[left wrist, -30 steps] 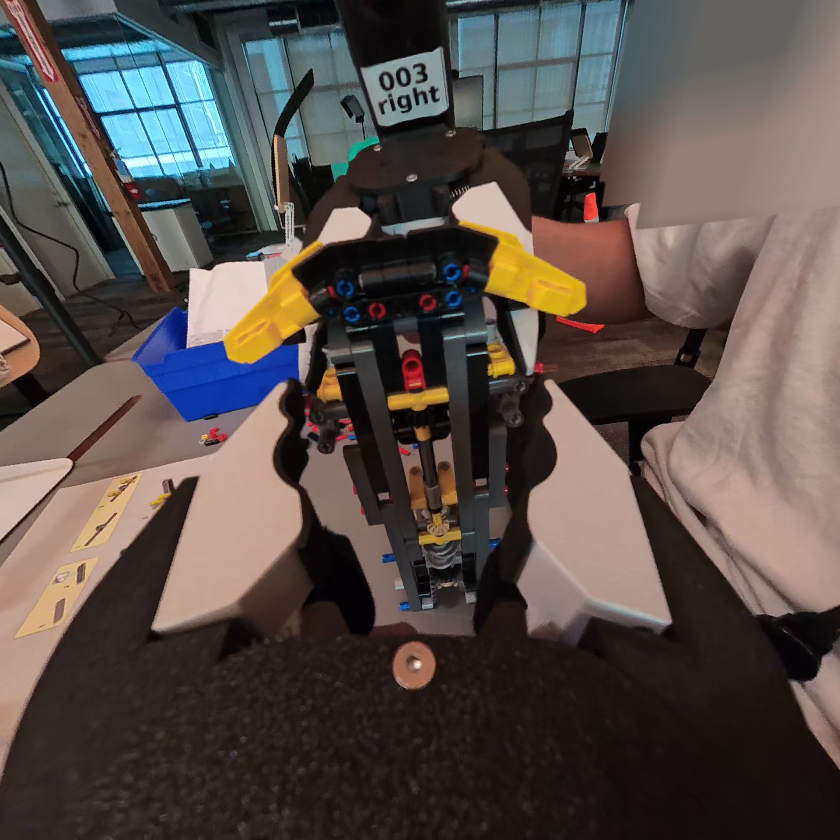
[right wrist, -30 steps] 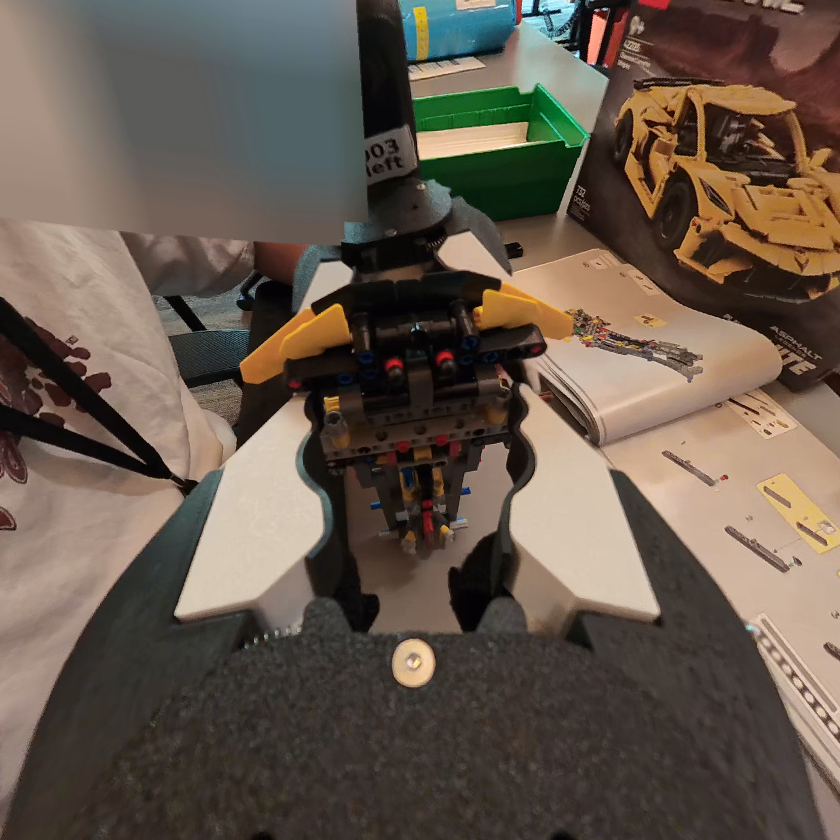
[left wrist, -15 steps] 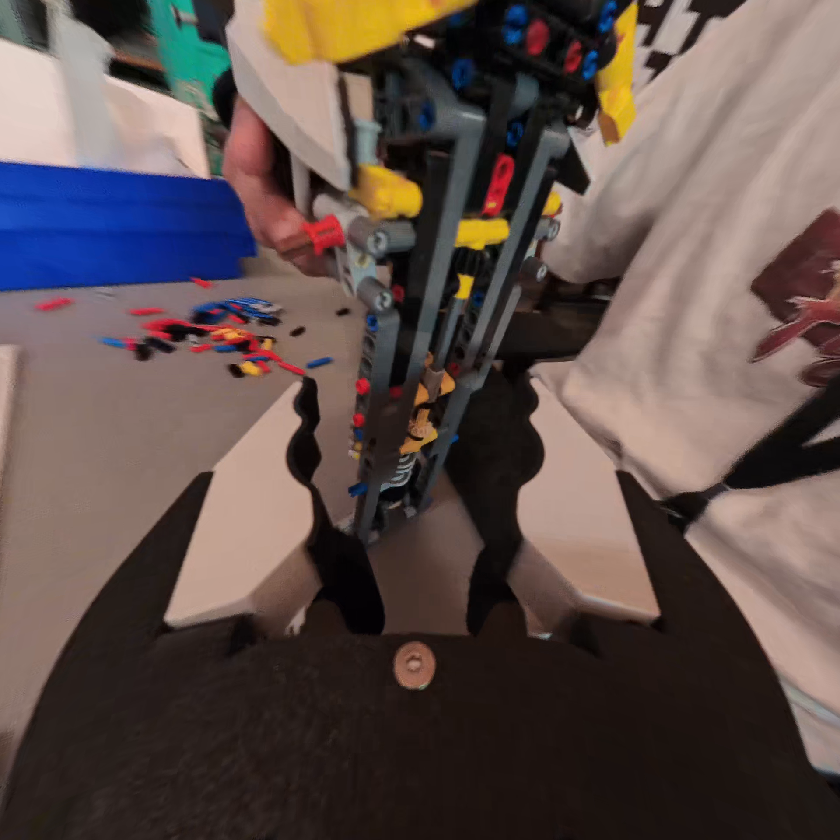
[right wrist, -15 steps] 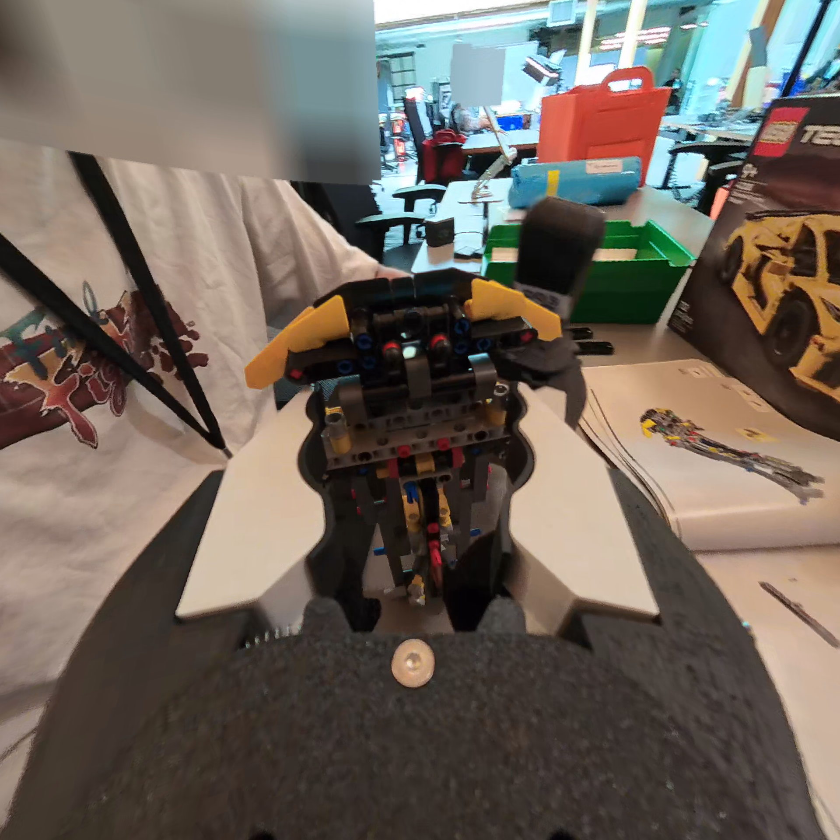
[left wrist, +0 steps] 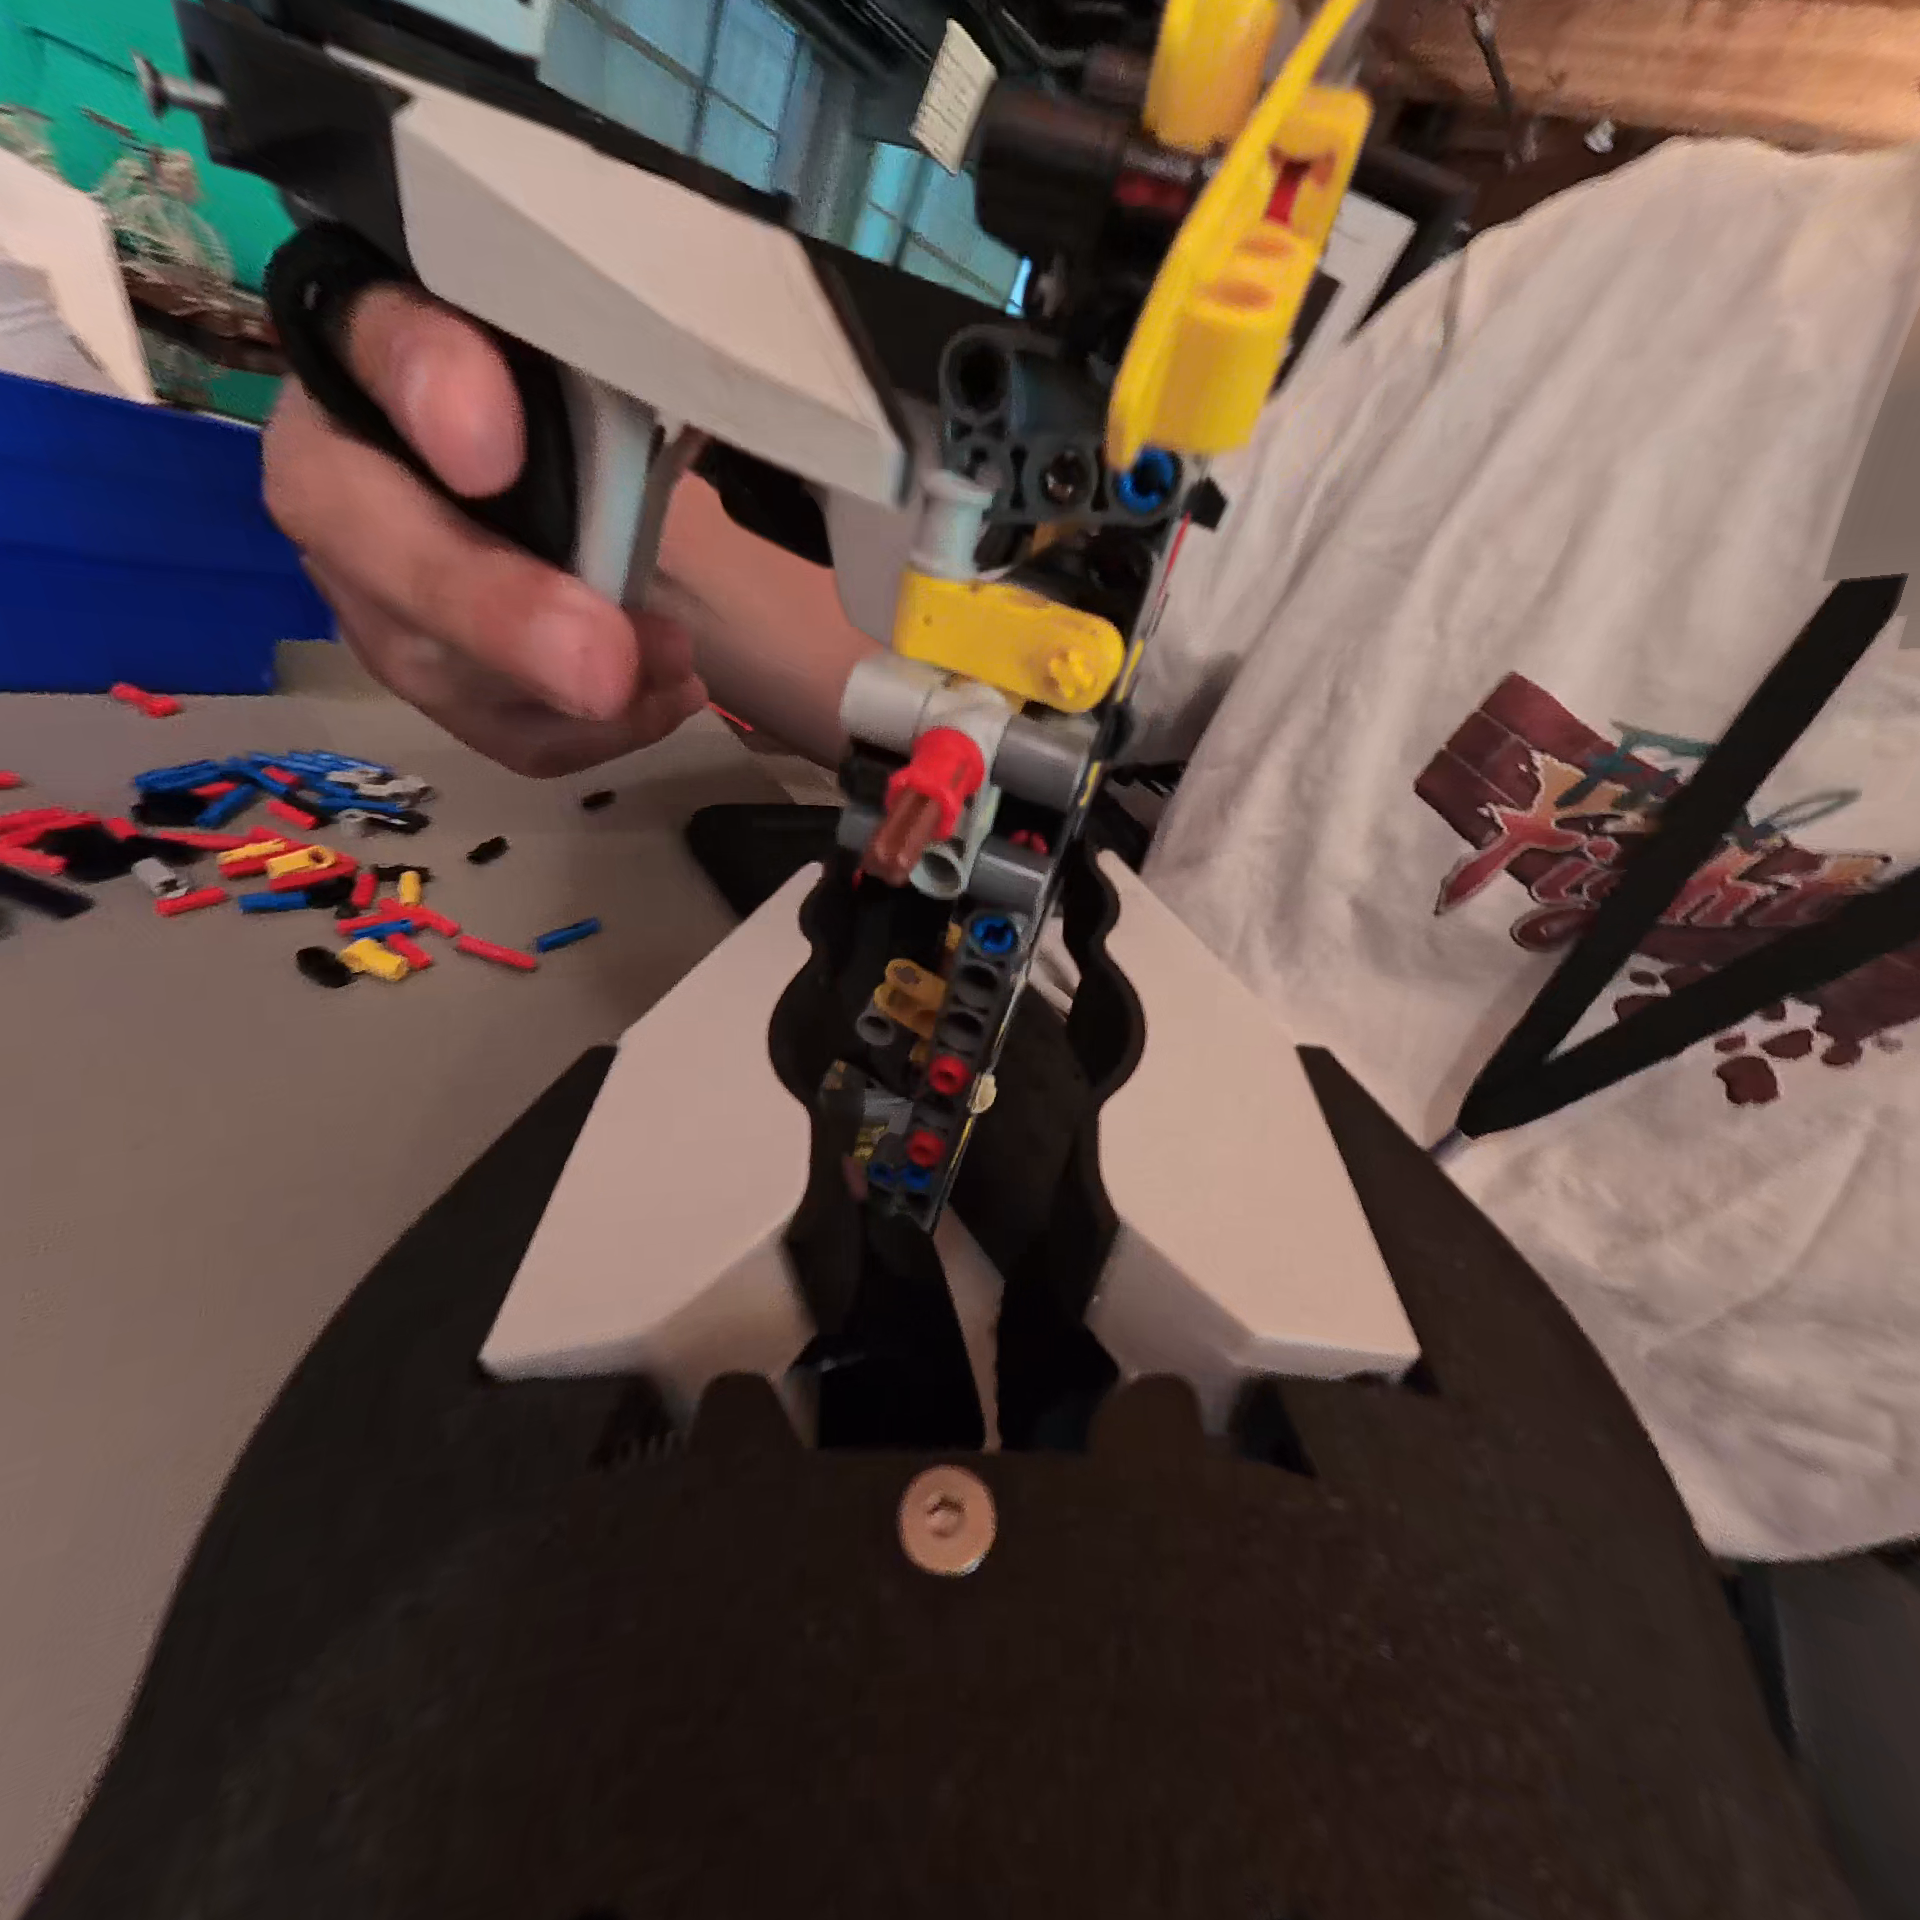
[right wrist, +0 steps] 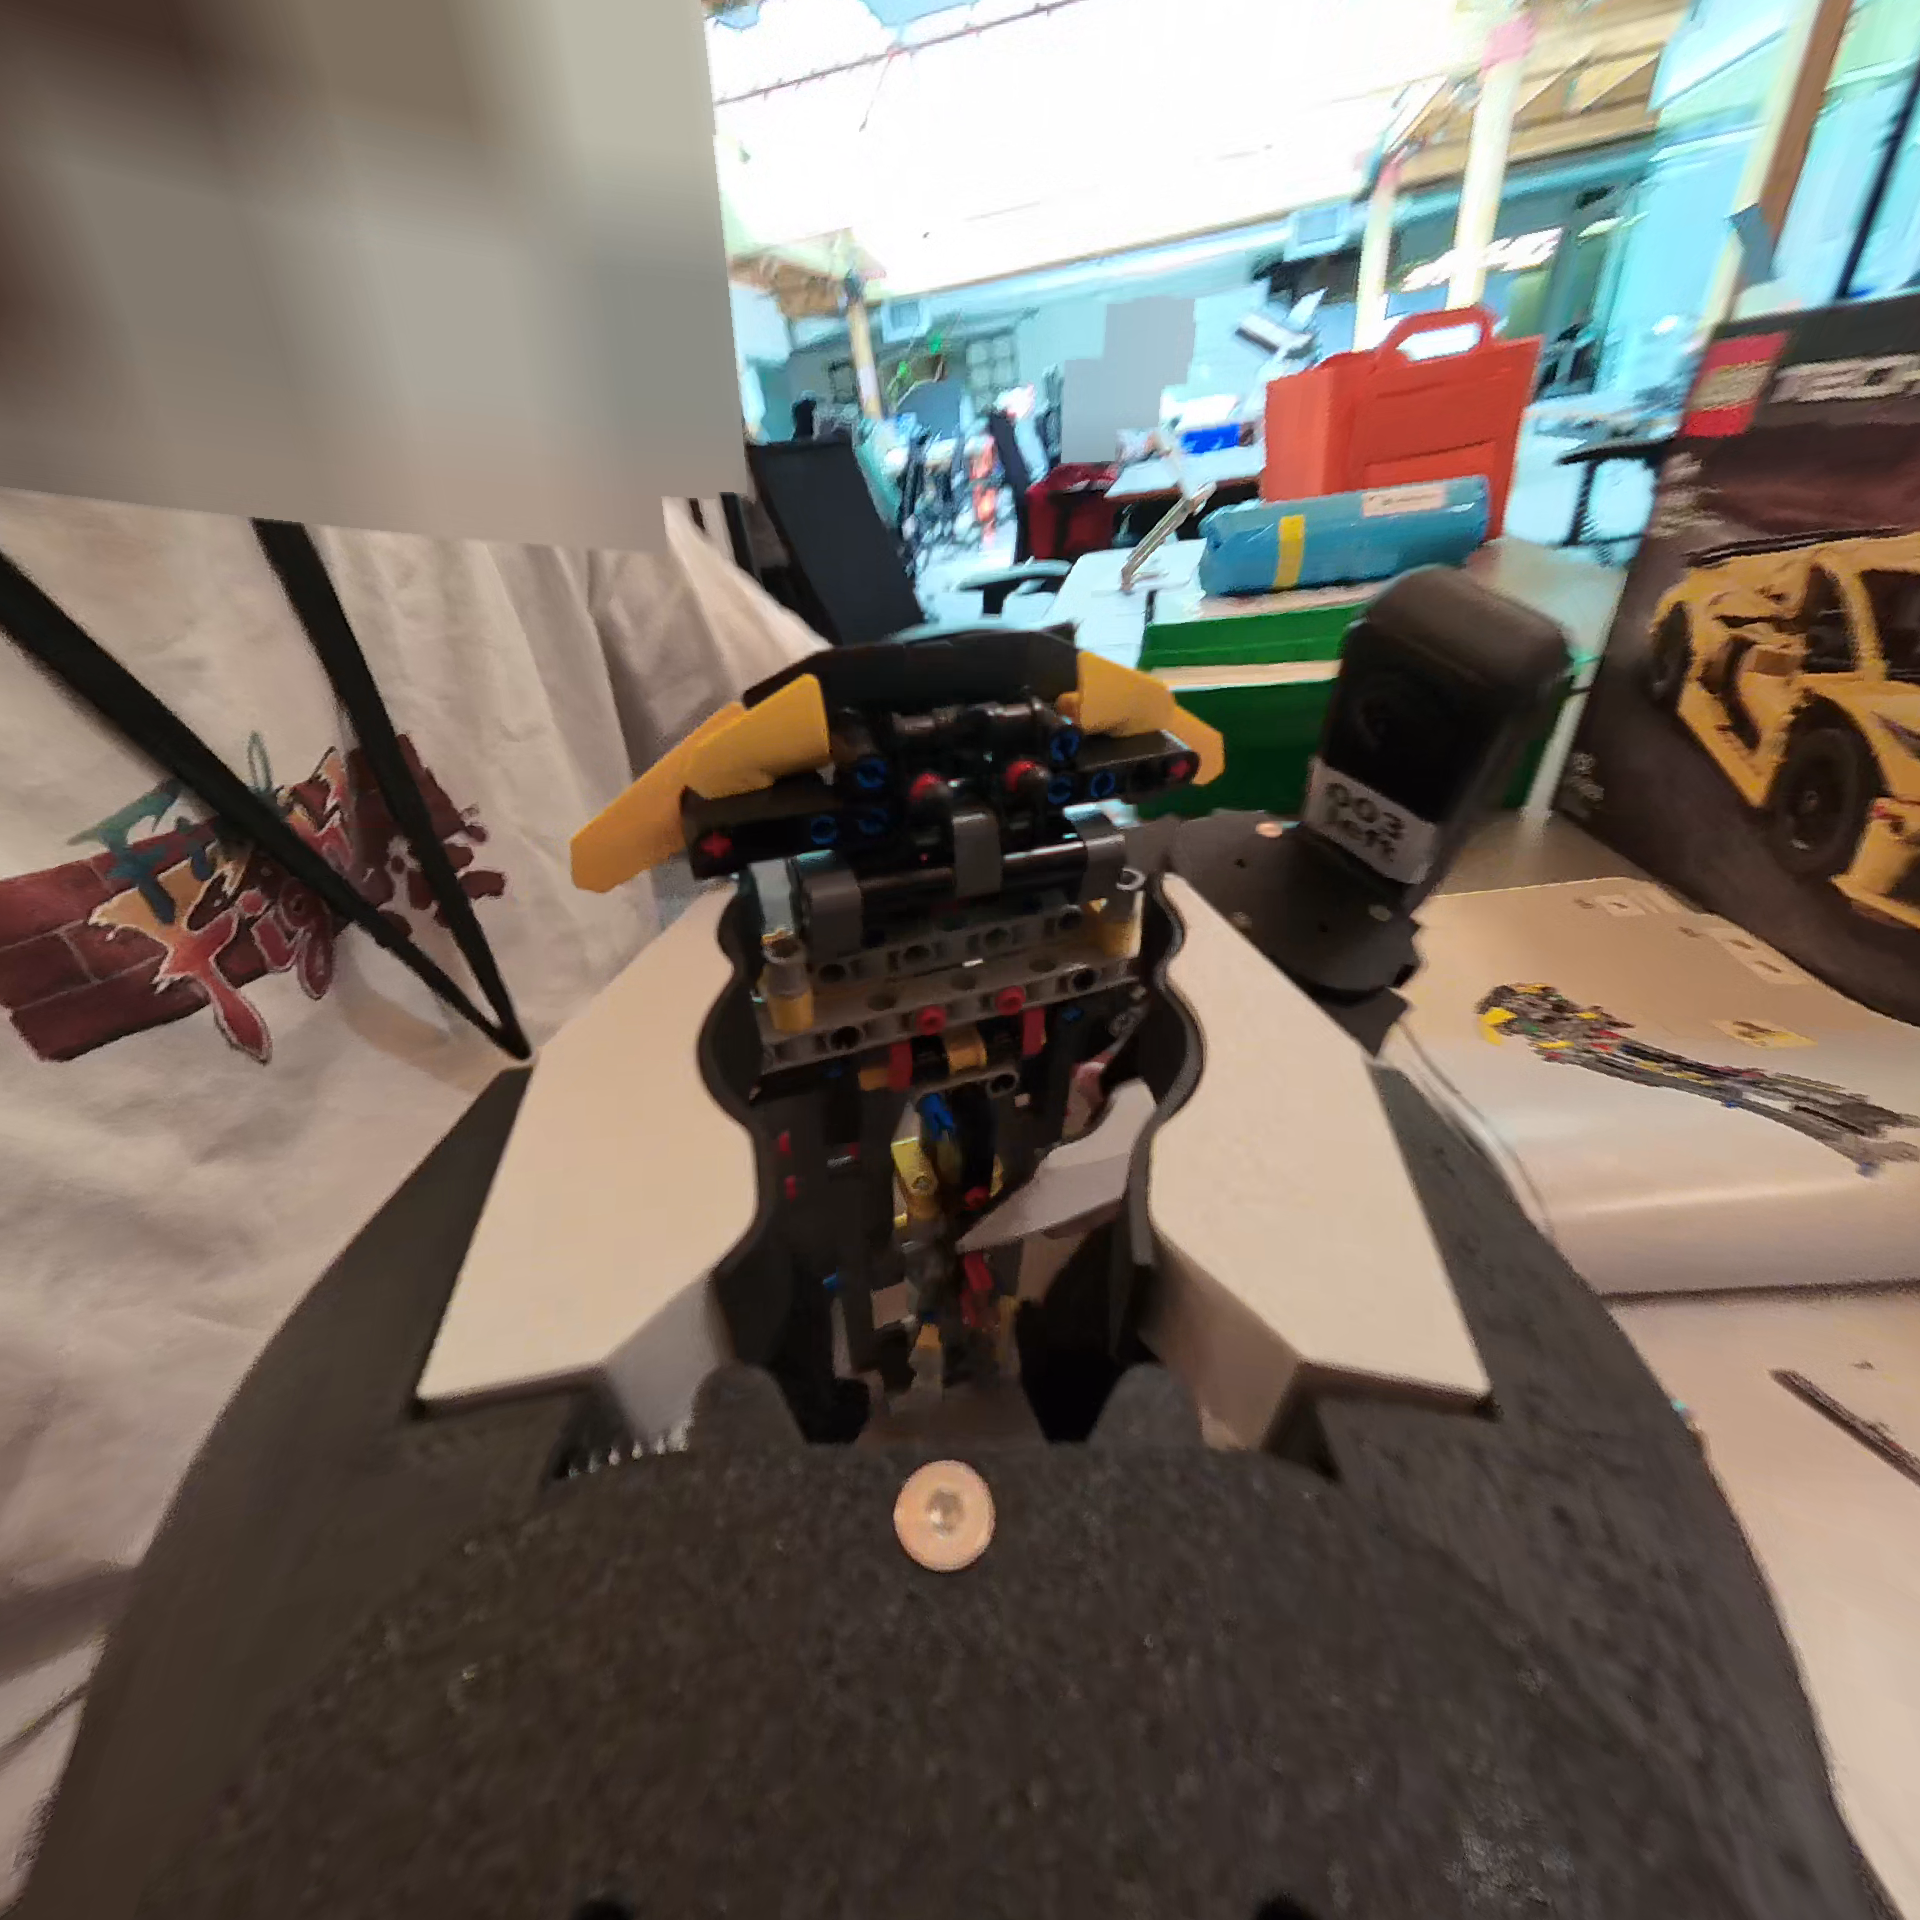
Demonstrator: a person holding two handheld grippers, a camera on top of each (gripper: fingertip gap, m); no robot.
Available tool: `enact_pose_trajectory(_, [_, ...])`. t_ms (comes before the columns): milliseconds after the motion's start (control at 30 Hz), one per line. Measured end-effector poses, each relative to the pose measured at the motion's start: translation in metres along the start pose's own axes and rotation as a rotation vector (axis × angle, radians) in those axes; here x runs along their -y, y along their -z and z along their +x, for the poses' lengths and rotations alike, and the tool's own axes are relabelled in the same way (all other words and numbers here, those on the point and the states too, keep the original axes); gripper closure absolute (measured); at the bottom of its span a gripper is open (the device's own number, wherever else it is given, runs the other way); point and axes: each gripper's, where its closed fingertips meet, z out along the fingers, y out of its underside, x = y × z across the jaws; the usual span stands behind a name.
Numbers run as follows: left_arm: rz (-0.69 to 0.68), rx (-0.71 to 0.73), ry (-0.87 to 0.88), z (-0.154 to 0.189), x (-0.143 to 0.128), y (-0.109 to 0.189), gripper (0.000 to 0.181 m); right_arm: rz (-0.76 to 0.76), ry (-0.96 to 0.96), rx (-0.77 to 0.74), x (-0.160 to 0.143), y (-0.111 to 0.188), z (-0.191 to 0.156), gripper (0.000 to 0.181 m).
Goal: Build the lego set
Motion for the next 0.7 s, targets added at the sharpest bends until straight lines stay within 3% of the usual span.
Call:
enact_pose_trajectory(233, [0.119,0.306,0.047,-0.030,0.015,0.023,0.143,0.203,-0.093,-0.239,0.016,0.055,0.034,0.103])
enact_pose_trajectory(400, [0.236,0.669,0.050,-0.050,0.024,0.054,0.144,-0.014,-0.013,-0.721,-0.012,0.074,0.045,0.100])
enact_pose_trajectory(467, [0.253,0.776,0.051,-0.052,0.025,0.060,0.144,-0.053,0.030,-0.928,-0.009,0.069,0.039,0.097])
enact_pose_trajectory(533, [0.243,0.876,0.052,-0.055,0.025,0.063,0.144,-0.048,-0.009,-1.162,-0.009,0.059,0.036,0.108])
enact_pose_trajectory(567, [0.234,0.920,0.060,-0.056,0.025,0.063,0.144,-0.040,-0.020,-1.221,-0.011,0.045,0.033,0.110])
enact_pose_trajectory(600, [0.221,0.954,0.061,-0.056,0.026,0.062,0.145,-0.039,0.004,-1.233,-0.011,0.028,0.030,0.099])
enact_pose_trajectory(700, [0.136,1.041,0.046,-0.055,0.026,0.055,0.145,-0.049,0.081,-1.319,-0.001,0.006,0.030,0.095])
